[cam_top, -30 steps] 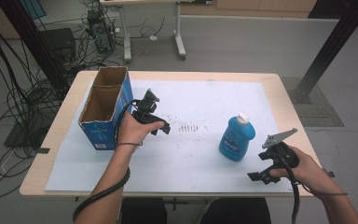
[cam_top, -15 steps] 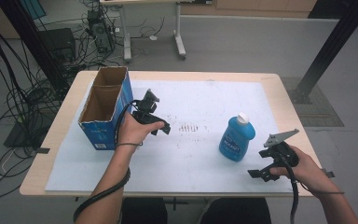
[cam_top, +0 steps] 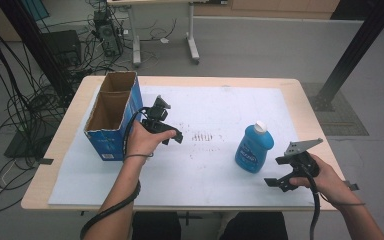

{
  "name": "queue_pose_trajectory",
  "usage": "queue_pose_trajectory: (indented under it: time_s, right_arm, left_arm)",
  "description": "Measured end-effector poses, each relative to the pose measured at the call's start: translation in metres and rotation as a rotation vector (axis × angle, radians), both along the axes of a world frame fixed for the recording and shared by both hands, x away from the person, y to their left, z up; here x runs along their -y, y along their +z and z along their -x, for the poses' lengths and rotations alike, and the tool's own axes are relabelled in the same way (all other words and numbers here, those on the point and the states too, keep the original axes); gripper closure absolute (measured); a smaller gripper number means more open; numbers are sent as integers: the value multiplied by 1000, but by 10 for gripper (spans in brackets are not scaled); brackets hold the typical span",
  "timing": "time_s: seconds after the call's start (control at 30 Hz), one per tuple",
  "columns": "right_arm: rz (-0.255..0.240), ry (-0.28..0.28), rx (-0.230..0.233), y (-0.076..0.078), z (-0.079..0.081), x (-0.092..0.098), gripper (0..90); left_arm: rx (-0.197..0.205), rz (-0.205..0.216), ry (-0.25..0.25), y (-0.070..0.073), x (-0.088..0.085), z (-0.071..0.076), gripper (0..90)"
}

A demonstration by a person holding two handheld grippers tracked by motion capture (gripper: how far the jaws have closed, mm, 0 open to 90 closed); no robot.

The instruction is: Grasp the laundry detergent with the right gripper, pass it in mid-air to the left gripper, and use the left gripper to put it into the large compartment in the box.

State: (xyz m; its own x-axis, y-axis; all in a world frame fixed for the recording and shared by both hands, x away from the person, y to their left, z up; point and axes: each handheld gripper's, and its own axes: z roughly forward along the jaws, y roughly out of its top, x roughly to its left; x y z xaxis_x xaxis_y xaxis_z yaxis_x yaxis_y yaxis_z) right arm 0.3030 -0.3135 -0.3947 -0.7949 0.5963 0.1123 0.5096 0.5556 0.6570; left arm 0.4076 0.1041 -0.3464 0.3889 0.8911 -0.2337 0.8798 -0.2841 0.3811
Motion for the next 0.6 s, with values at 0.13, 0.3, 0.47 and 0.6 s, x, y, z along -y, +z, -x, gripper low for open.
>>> queue_pose_trajectory:
  time_s: [0.13, 0.3, 0.47, 0.6]
  right_arm:
    - [-43, -20, 23, -6, 3, 1, 60]
    - [-70, -30, 36, -11, 7, 4, 60]
    - [-118, -41, 76, -19, 8, 8, 58]
    - [-129, -42, 83, -23, 6, 11, 58]
  left_arm:
    - [5, -7, -8, 1, 2, 2, 108]
    - [10, -15, -8, 5, 5, 2, 108]
    - [22, -12, 2, 9, 8, 4, 108]
    - [22, -11, 6, 9, 7, 5, 108]
